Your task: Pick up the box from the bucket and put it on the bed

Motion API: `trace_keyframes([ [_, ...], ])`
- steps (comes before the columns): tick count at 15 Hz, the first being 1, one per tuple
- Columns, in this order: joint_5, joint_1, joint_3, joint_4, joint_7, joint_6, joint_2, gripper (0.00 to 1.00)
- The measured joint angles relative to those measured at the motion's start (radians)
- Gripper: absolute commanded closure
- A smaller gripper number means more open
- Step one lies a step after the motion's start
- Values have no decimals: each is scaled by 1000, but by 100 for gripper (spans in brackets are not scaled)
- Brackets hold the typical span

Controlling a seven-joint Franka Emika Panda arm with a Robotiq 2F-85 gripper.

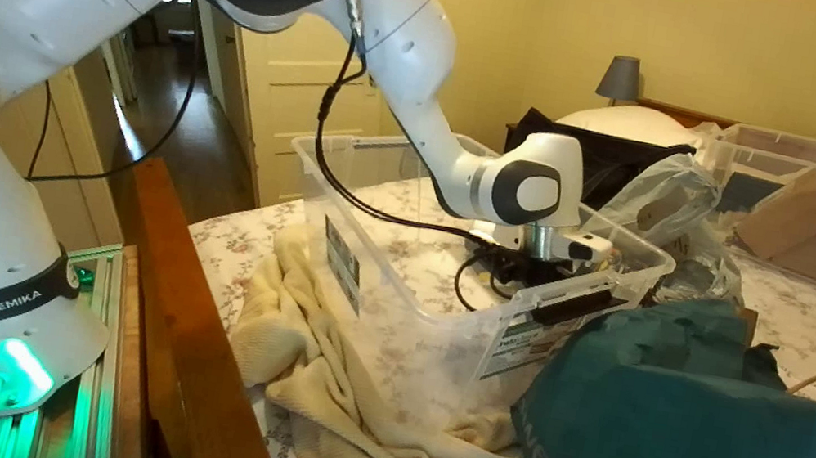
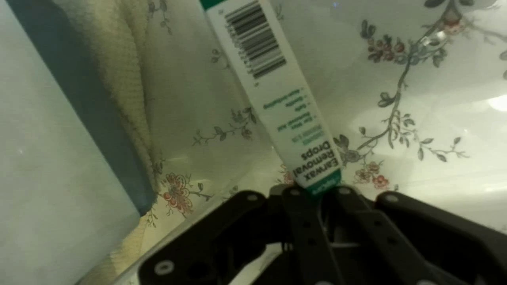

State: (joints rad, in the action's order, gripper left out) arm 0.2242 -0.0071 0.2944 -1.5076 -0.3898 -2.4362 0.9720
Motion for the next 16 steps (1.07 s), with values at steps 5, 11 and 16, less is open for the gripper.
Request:
trace_keyframes([
  [5, -3, -12, 0, -10, 1, 6, -51, 99],
  [11, -3, -23, 1, -86, 2, -7, -174, 99],
  [16, 0, -27, 19, -178, 17, -73, -315, 99],
])
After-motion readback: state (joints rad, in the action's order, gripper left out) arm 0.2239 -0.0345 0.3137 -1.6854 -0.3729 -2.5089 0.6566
